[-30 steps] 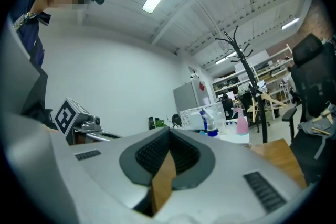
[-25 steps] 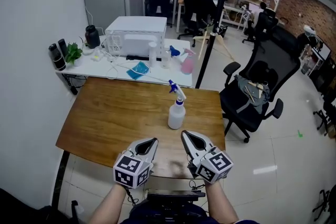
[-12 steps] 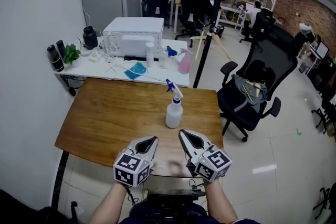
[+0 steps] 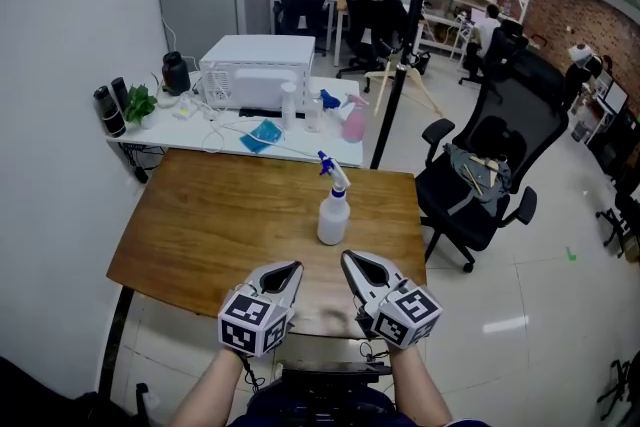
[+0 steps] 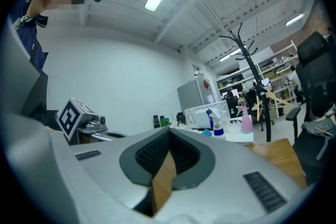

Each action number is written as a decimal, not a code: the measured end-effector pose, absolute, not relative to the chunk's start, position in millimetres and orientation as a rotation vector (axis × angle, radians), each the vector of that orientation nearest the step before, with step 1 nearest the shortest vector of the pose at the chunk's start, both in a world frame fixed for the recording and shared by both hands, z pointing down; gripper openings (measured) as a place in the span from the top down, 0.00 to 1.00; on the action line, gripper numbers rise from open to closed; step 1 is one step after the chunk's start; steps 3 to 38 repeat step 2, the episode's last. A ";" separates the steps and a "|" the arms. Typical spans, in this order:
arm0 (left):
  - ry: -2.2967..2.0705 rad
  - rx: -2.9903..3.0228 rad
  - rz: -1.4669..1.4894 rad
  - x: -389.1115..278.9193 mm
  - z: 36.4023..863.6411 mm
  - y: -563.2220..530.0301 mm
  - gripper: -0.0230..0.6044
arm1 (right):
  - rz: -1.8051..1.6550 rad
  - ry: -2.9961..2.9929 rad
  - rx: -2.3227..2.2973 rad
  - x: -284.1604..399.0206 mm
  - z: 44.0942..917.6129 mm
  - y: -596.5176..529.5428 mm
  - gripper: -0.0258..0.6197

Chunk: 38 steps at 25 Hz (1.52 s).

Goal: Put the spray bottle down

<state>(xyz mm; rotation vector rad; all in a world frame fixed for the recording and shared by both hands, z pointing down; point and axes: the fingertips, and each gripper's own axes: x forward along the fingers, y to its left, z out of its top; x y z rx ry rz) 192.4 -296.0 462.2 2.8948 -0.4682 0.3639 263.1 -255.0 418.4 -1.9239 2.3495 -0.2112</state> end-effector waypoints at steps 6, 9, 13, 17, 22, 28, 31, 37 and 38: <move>-0.469 2.895 0.363 192.3 461.9 -295.6 0.95 | -0.209 2.353 -1.923 262.7 418.2 -254.6 0.94; -0.469 2.895 0.363 192.3 461.9 -295.6 0.95 | -0.209 2.353 -1.923 262.7 418.2 -254.6 0.94; -0.469 2.895 0.363 192.3 461.9 -295.6 0.95 | -0.209 2.353 -1.923 262.7 418.2 -254.6 0.94; -0.469 2.895 0.363 192.3 461.9 -295.6 0.95 | -0.209 2.353 -1.923 262.7 418.2 -254.6 0.94; -0.469 2.895 0.363 192.3 461.9 -295.6 0.95 | -0.209 2.353 -1.923 262.7 418.2 -254.6 0.94; -0.469 2.895 0.363 192.3 461.9 -295.6 0.95 | -0.209 2.353 -1.923 262.7 418.2 -254.6 0.94; -0.469 2.895 0.363 192.3 461.9 -295.6 0.95 | -0.209 2.353 -1.923 262.7 418.2 -254.6 0.94; -0.469 2.895 0.363 192.3 461.9 -295.6 0.95 | -0.209 2.353 -1.923 262.7 418.2 -254.6 0.94; -0.469 2.895 0.363 192.3 461.9 -295.6 0.95 | -0.209 2.353 -1.923 262.7 418.2 -254.6 0.94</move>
